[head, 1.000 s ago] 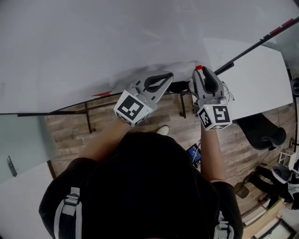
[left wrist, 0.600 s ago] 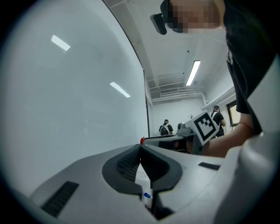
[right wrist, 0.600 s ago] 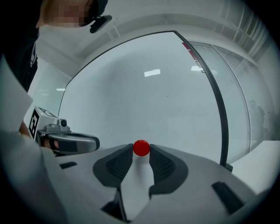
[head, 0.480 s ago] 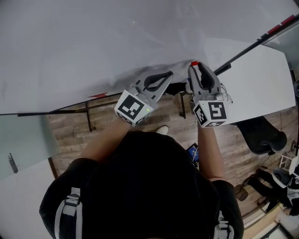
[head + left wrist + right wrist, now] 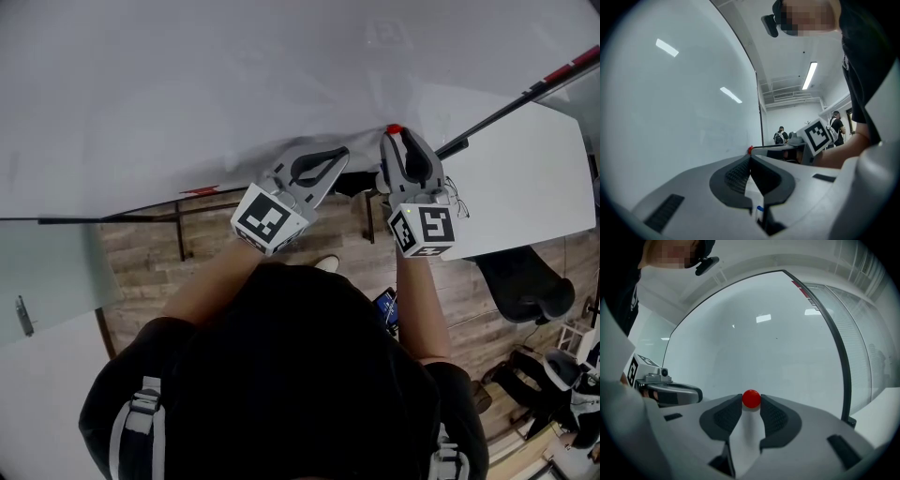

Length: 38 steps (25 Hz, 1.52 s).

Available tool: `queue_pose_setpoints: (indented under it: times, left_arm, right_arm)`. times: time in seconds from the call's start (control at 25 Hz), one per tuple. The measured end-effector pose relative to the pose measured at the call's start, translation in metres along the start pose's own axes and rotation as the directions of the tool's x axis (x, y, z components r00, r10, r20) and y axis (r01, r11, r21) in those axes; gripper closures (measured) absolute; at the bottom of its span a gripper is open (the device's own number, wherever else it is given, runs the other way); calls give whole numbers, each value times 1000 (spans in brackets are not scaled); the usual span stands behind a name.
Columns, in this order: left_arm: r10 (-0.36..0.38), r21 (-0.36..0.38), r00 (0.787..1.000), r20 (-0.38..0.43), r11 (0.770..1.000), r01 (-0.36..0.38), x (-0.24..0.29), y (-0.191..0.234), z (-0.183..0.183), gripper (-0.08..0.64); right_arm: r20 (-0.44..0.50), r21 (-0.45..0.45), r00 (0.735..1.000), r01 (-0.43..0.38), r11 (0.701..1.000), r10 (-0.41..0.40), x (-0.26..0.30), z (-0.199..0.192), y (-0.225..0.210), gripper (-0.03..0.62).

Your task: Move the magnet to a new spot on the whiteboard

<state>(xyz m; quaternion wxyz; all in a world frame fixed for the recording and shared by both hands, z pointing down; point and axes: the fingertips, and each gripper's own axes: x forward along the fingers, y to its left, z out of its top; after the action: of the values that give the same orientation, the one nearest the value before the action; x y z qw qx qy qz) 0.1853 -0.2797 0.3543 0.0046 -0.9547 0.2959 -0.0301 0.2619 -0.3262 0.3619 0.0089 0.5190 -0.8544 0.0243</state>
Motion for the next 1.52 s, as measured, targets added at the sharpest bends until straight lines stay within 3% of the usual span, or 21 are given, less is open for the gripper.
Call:
queue_pose_setpoints:
  times: [0.68,1.0,1.24,1.52]
  left_arm:
    - [3,21,1000,17,1000,-3,-15,5,11,555]
    - [-20,28,999,27,999,19,-17,-7,16,555]
    - [-24,29,999,35,999,23,-21,-17,18,555]
    - [-26,28,999,38,999,25,-21,-26,17,555]
  right_arm:
    - [16,-19,998,57,998,-57,-6,8,4,471]
    - [13,-47,1000,-11,999,12,-35,13,18,490]
    - [48,-49,997,-52,997,54,-58,24,28,574]
    - [54,-57,992,-109,992,112,-69,26,39,592]
